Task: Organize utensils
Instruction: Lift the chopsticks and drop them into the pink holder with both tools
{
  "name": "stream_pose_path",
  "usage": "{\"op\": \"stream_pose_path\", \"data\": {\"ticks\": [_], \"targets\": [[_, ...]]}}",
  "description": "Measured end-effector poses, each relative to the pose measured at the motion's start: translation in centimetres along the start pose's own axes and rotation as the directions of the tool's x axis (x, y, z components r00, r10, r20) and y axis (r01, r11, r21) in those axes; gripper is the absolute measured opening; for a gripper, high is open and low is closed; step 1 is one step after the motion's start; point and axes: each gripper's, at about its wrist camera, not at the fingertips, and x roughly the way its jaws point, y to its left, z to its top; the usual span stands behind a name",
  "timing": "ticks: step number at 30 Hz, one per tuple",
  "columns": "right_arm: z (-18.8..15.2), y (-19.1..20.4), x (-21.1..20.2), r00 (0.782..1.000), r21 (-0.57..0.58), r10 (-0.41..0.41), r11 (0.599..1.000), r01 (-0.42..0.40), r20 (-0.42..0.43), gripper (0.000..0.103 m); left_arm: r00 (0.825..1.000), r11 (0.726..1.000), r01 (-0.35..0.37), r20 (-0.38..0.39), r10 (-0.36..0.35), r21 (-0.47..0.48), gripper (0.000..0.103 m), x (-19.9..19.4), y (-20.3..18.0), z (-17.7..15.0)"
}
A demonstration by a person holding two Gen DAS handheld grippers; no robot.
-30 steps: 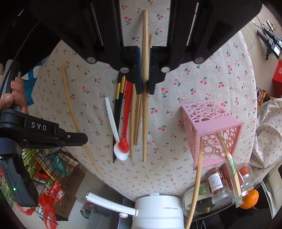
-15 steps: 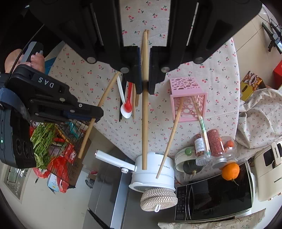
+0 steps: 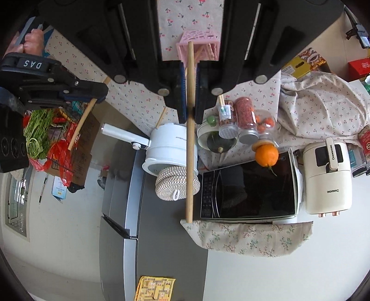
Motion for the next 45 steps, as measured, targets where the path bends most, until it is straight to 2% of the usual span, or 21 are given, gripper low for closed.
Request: {"op": "stream_pose_path", "data": {"ticks": [3,8,13,18,21,24,26,30,32,35,38,45], "targets": [[0.4,0.3,0.2,1.0,0.006,0.003,1.0,-0.003,0.015,0.006,0.998,0.998,-0.023,0.067,0.02,0.053,0.008,0.6,0.4,-0.8],[1.3,0.9,0.1,0.998,0.0,-0.006,1.0,0.006,0.07,0.006,0.997,0.999,-0.016,0.07,0.013,0.034,0.008,2.2,1.3,-1.3],[2.2,1.1,0.2,0.994,0.023,-0.001,1.0,-0.002,0.111,0.006,0.999,0.999,-0.038,0.02,0.037,0.023,0.008,4.2,1.7,-2.5],[2.7,1.3,0.5,0.988,0.03,-0.032,0.999,0.027,0.154,0.006,0.997,1.0,-0.015,-0.07,0.013,-0.025,0.008,6.1,1.9,-4.2],[2.7,1.1,1.0,0.987,0.038,-0.052,0.998,0.047,0.154,0.006,0.996,1.0,-0.001,-0.086,0.0,-0.016,0.008,6.1,1.4,-4.4],[2.7,0.7,1.3,0.987,0.051,-0.058,0.997,0.051,0.152,0.006,0.996,1.0,-0.005,-0.094,0.003,-0.019,0.024,5.8,1.2,-4.3],[2.7,0.5,1.5,0.986,0.058,-0.063,0.997,0.054,0.157,0.006,0.996,1.0,-0.009,-0.093,0.006,-0.026,0.041,5.4,1.2,-4.2],[2.6,0.1,2.1,0.987,0.081,-0.055,0.996,0.043,0.152,0.006,0.991,0.998,-0.029,-0.134,0.02,-0.064,0.055,4.8,2.2,-4.4],[2.6,0.0,2.6,0.988,0.091,-0.047,0.995,0.034,0.145,0.006,0.983,0.994,-0.052,-0.181,0.034,-0.098,0.068,4.7,2.9,-4.9],[2.5,0.1,3.4,0.989,0.089,-0.051,0.995,0.039,0.137,0.006,0.973,0.99,-0.057,-0.229,0.026,-0.13,0.073,4.4,3.6,-5.8],[2.3,0.0,4.4,0.991,0.09,-0.054,0.995,0.043,0.124,0.006,0.968,0.992,-0.078,-0.245,0.053,-0.094,0.078,3.8,3.9,-6.6],[1.7,-0.4,6.7,0.996,0.108,-0.061,0.993,0.053,0.07,0.007,0.952,0.994,-0.101,-0.296,0.083,-0.044,0.08,3.4,4.4,-7.9]]}}
